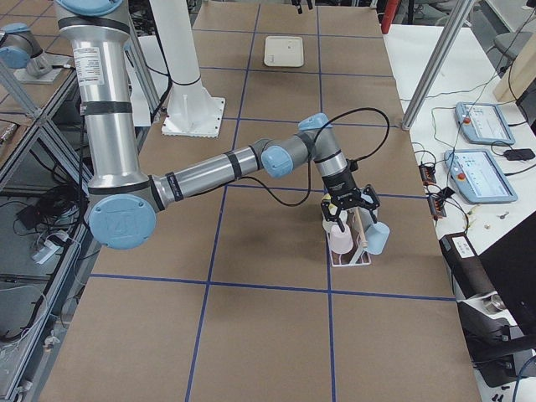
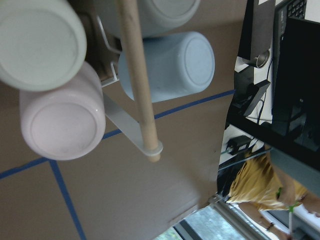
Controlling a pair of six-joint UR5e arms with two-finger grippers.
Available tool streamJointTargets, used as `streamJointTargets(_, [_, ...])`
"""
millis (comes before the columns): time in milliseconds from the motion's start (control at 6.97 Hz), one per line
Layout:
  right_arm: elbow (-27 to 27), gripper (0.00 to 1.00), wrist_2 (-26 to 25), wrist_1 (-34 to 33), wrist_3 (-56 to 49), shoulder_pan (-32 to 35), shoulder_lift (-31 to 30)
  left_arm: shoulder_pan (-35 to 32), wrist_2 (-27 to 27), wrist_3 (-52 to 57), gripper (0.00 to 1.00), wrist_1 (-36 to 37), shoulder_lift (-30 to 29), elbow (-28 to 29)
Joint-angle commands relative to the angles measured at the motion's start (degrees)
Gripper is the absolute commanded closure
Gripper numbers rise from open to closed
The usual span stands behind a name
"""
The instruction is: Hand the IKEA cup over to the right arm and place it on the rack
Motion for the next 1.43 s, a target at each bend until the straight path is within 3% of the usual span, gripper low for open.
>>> streamJointTargets(0, [-0.37, 0.01, 14.19, -0.17, 32.31, 3.88, -1.79, 0.01, 0.0, 0.0, 0.0, 0.0, -0.01, 0.06])
streamJointTargets(143, [-0.81, 0.01, 19.82, -0.96, 36.56, 6.42, -1.97, 0.01, 0.09, 0.0, 0.0, 0.0, -0.01, 0.06])
streamJointTargets(430, [-6.23, 0.0, 36.32, -4.91, 38.18, 14.33, -1.53, 0.01, 0.09, 0.0, 0.0, 0.0, -0.01, 0.06])
streamJointTargets(574, [-8.52, 0.0, 40.32, -5.27, 38.18, 15.66, -2.84, 0.01, 0.09, 0.0, 0.0, 0.0, -0.01, 0.06])
streamJointTargets(1004, [-10.84, 0.0, 41.05, -7.02, 39.23, 18.92, -7.84, -0.26, 0.17, 0.87, 0.0, 0.0, 1.3, -0.2])
streamJointTargets(1291, [-10.39, 0.0, 40.01, -16.49, 39.15, 18.92, -3.74, -2.7, 0.26, 1.84, 0.0, 2.36, 2.01, 1.8])
